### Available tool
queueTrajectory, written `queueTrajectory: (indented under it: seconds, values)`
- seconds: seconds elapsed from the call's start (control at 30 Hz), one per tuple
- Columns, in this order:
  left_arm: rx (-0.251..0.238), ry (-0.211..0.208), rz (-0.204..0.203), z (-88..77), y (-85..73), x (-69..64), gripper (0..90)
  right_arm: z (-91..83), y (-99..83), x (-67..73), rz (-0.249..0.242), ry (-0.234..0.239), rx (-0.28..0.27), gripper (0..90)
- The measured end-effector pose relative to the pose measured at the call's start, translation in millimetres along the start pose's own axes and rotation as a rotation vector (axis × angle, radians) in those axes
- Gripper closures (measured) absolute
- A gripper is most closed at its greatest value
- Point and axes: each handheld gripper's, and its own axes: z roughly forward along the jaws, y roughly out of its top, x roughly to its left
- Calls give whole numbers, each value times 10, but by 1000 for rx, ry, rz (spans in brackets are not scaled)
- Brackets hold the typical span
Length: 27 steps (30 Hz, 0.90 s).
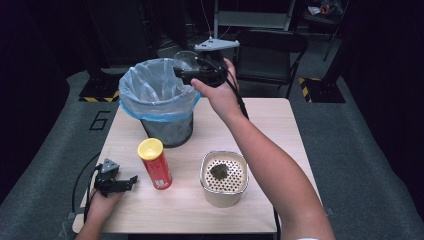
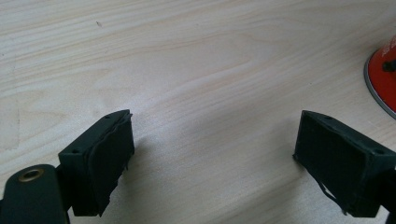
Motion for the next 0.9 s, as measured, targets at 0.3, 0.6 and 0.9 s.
queueTrajectory:
  seconds: [0.3, 0.6, 0.9]
  values:
    - [2, -2, -4, -1, -1, -3, 115, 637, -32, 113, -13, -18, 72, 309]
    - [2, -1, -3, -1, -1, -3, 115, 950, -137, 132, 14, -46, 99, 291]
    - [1, 3, -5, -1, -1, -7, 116, 956, -188, 174, -14, -50, 90, 74]
